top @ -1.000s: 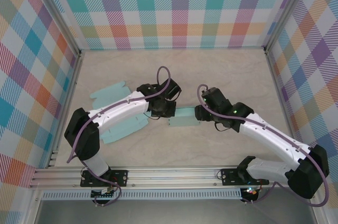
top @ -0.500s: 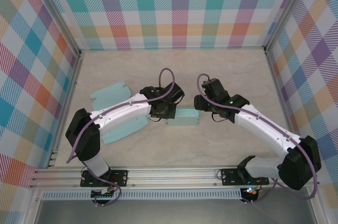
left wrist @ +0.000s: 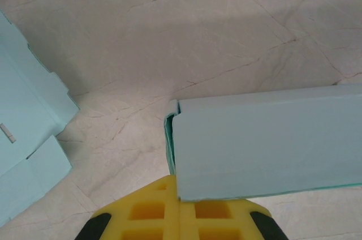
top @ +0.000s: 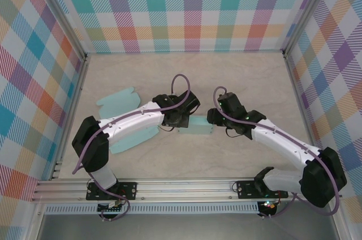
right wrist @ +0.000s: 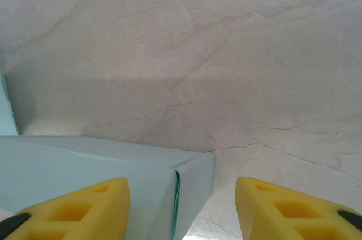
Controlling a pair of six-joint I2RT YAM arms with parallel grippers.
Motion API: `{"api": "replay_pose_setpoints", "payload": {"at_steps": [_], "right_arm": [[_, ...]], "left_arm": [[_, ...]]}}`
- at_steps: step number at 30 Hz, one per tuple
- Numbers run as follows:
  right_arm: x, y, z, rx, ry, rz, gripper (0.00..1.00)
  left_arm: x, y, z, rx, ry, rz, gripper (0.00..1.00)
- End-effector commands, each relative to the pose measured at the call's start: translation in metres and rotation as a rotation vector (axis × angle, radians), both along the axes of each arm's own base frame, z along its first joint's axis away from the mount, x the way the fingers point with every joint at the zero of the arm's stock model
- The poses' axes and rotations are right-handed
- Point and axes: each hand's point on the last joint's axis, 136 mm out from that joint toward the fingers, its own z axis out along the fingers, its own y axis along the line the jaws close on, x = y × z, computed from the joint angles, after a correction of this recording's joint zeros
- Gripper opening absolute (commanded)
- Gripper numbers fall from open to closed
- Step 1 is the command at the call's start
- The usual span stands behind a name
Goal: Fold the paper box
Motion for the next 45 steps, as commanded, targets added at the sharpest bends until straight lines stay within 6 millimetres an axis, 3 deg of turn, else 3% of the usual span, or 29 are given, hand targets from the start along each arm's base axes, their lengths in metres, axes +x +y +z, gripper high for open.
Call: {"api": "replay_pose_setpoints", "payload": {"at_steps": [1,6,16,18,23,29,35,45], "right_arm": [[-0.007,-0.003,-0.017,0.026,0.035,-0.027,0.51],[-0.004,-0.006,-0.030,0.030,0.021,-0.058,0.50],[-0.004,-0.013,-0.042,0.015,0.013,-0.091,0.49],[-0.004,-0.012,-0.045,0.014,0.021,-0.091,0.49],[-0.006,-0.011,-0.051,0.011,0.033,-0.085,0.49],[-0.008,-0.012,-0.051,0.013,0.035,-0.078,0.49],[-0.011,-0.013,-0.050,0.013,0.034,-0.071,0.49],[-0.012,-0.014,-0.053,0.008,0.040,-0.075,0.49]], "left_arm": [[-0.001,0.003,-0.010,0.024,-0.007,0.022,0.07],[-0.005,-0.002,-0.008,-0.005,0.001,0.010,0.42],[-0.019,-0.009,0.013,-0.110,0.017,-0.019,0.94],[-0.023,-0.013,0.021,-0.144,0.022,-0.031,1.00],[-0.020,-0.011,0.044,-0.189,-0.026,-0.023,1.00],[0.011,0.004,0.063,-0.226,-0.165,0.103,0.99],[0.035,0.012,0.041,-0.377,-0.147,0.246,0.97],[0.026,0.022,-0.009,-0.372,-0.065,0.293,0.78]]}}
